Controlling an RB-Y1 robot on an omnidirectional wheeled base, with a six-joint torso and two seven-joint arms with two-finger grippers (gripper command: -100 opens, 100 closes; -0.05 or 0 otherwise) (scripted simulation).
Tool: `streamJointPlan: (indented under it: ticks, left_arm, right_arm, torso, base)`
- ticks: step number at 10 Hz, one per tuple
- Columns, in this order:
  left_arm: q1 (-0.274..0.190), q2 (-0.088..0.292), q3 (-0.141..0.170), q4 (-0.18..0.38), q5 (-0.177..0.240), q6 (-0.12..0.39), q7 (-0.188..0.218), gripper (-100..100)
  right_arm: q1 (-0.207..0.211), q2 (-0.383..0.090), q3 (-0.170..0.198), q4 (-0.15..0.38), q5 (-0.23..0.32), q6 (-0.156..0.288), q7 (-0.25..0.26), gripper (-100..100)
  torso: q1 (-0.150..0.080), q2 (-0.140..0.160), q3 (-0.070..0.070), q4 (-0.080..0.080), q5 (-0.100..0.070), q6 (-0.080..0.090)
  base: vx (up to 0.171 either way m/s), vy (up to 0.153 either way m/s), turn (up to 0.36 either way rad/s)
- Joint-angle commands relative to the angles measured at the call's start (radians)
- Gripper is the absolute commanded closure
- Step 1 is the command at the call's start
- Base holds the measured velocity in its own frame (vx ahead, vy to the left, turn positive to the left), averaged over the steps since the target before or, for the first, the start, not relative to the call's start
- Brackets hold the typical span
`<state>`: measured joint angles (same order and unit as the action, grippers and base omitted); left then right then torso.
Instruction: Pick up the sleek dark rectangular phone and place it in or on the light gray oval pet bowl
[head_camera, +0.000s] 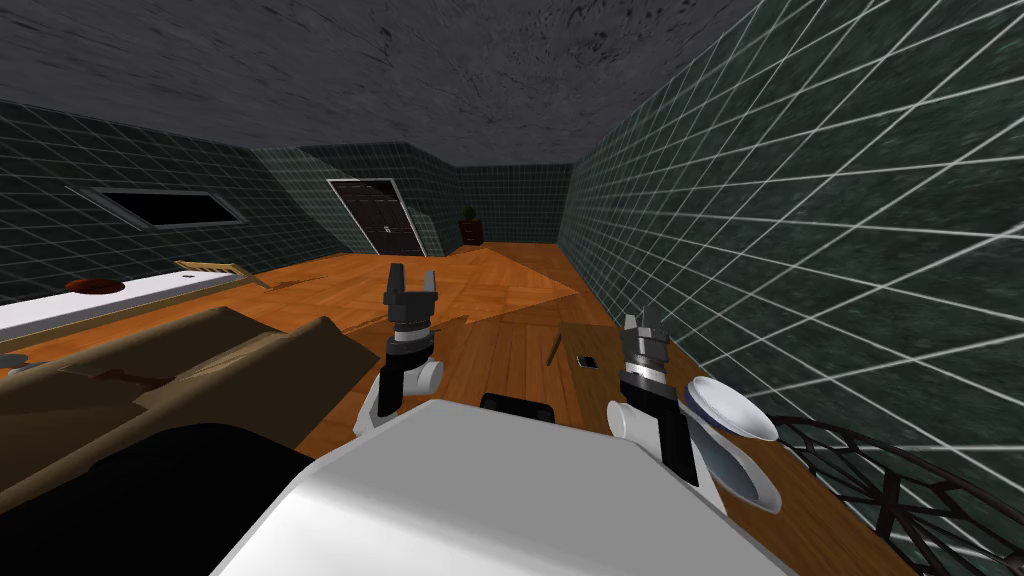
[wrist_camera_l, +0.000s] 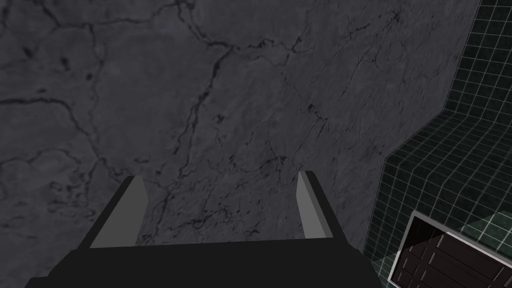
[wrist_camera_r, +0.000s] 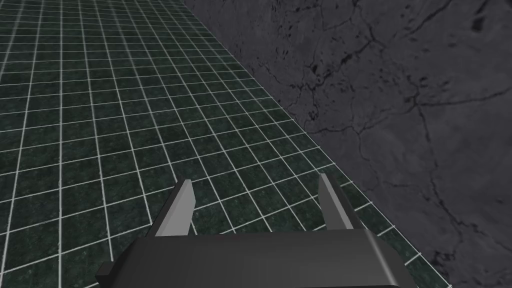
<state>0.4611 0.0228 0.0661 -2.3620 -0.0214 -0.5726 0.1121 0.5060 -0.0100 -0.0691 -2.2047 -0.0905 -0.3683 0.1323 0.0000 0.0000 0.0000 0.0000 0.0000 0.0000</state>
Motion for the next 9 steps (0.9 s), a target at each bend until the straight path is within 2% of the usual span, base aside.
streamJointPlan:
  ticks: [1,4,9]
  left_arm:
    - [0.0,0.0,0.0,0.0,0.0,0.0,0.0,0]
    - [0.0,0.0,0.0,0.0,0.0,0.0,0.0,0]
    - [0.0,0.0,0.0,0.0,0.0,0.0,0.0,0]
  right_arm:
    - [0.0,-0.034,-0.004,0.005,-0.005,0.008,-0.027,-100]
    - [0.0,-0.103,-0.023,0.028,-0.023,0.038,-0.112,-100]
    - [-0.001,-0.145,-0.042,0.049,-0.042,0.067,-0.237,-100]
  torso:
    - [0.0,0.0,0.0,0.0,0.0,0.0]
    - [0.002,-0.001,-0.001,0.0,0.001,0.0]
    - [0.002,-0.001,0.0,0.0,0.0,0.0]
  base:
    - [0.006,0.012,-0.024]
    - [0.022,0.043,-0.052]
    - [0.011,0.038,-0.035]
